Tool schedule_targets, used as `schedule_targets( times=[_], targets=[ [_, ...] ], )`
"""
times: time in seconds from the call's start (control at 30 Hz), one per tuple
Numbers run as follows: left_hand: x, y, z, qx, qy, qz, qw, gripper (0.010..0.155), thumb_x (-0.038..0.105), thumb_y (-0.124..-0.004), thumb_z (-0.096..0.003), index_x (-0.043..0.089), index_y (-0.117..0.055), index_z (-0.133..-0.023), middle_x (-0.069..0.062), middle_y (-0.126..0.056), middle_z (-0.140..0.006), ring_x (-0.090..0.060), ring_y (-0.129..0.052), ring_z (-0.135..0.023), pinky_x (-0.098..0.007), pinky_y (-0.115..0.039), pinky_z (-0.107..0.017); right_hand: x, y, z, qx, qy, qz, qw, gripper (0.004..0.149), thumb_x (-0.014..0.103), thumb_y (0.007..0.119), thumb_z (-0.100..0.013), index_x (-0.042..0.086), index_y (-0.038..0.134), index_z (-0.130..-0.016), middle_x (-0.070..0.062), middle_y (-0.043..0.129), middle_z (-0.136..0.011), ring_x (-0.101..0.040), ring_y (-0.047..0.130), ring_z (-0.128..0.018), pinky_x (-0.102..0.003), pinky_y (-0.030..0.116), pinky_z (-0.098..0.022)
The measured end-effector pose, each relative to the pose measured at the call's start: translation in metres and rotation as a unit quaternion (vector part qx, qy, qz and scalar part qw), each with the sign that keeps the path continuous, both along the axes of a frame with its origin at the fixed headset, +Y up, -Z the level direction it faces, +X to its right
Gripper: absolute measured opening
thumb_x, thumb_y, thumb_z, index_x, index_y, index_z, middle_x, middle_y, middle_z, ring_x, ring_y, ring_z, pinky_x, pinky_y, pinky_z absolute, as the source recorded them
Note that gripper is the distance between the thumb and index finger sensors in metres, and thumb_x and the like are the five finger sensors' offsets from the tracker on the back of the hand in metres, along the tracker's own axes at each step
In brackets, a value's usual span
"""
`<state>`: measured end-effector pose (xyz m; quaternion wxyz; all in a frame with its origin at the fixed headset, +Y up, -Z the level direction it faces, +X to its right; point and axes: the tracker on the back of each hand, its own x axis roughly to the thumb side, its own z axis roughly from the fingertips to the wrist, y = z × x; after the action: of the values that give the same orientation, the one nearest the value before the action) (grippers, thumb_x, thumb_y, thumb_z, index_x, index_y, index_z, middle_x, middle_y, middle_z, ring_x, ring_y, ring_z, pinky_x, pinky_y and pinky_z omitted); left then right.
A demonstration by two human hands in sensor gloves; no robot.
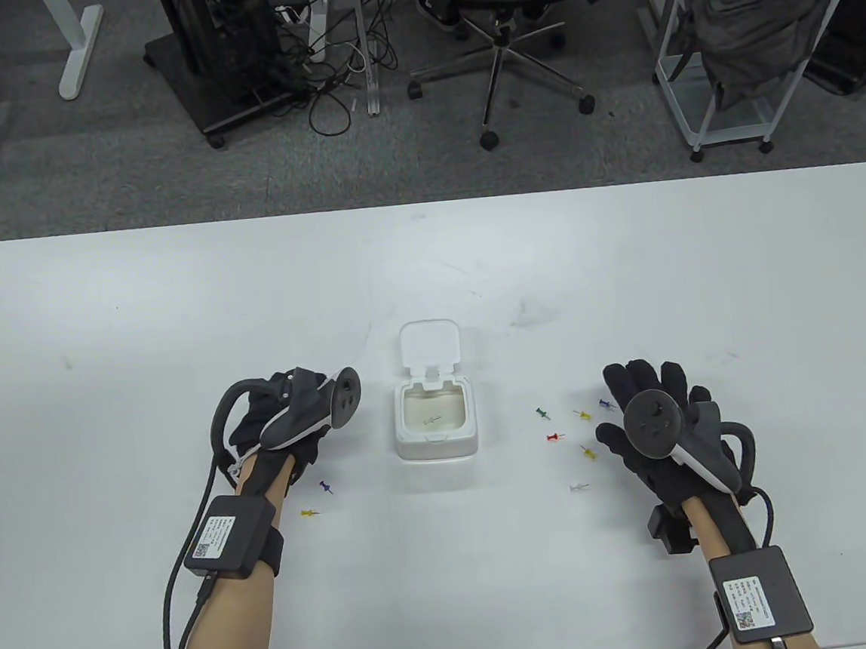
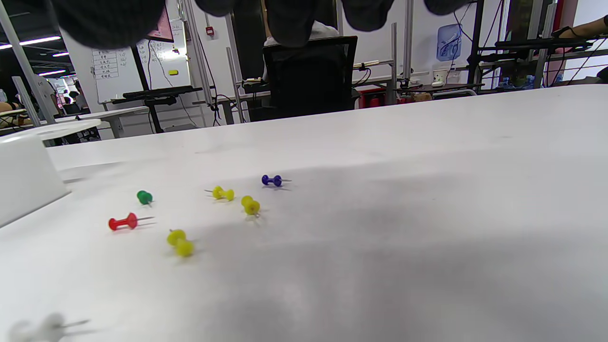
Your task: Press to open box and store push pins
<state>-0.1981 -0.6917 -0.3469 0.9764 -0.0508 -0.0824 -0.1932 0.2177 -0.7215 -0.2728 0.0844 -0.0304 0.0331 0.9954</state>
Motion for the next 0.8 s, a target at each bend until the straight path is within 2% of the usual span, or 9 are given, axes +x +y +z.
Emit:
schedule_targets(
  times=[0.2,0.43,0.57,0.8],
  targets=[
    [-0.021,-0.017,-0.002,-0.03,0.033,-0.007,0.999,0.05,0.05,-0.078,-0.0475,0.03,-0.082,-0.093,0.005,-0.093,-0.092,-0.016,-0.102,-0.068,-0.046,-0.085,-0.067,0.0,0.0,0.0,-0.002,-0.002,0.0,1.0,0.072,0.055,0.063,-0.043,0.036,0.032,-0.105,-0.006,0.038,-0.123,-0.046,0.033,-0.111,-0.07,0.034,-0.075],
    [-0.027,-0.03,-0.002,-0.05,0.049,-0.034,0.997,0.047,0.049,-0.08,-0.0472,0.031,-0.083,-0.091,0.006,-0.095,-0.09,-0.015,-0.102,-0.066,-0.046,-0.085,-0.067,-0.001,0.0,-0.001,-0.003,-0.001,0.002,1.0,0.072,0.055,0.063,-0.043,0.036,0.031,-0.105,-0.005,0.037,-0.123,-0.046,0.033,-0.111,-0.07,0.034,-0.075],
    [-0.025,-0.038,0.0,-0.029,0.039,-0.057,0.997,0.044,0.048,-0.081,-0.0464,0.033,-0.085,-0.088,0.008,-0.097,-0.086,-0.013,-0.103,-0.063,-0.045,-0.087,-0.066,-0.001,0.0,0.0,-0.004,-0.003,0.002,1.0,0.072,0.055,0.063,-0.043,0.036,0.031,-0.105,-0.005,0.037,-0.123,-0.045,0.033,-0.111,-0.07,0.034,-0.075],
    [-0.023,-0.041,0.001,-0.029,0.035,-0.057,0.997,0.038,0.046,-0.079,-0.0463,0.033,-0.087,-0.081,0.01,-0.099,-0.078,-0.012,-0.104,-0.057,-0.044,-0.088,-0.064,-0.001,0.0,0.0,-0.005,-0.003,0.002,1.0,0.072,0.055,0.063,-0.043,0.036,0.031,-0.105,-0.005,0.037,-0.123,-0.045,0.033,-0.111,-0.07,0.034,-0.075]
  ],
)
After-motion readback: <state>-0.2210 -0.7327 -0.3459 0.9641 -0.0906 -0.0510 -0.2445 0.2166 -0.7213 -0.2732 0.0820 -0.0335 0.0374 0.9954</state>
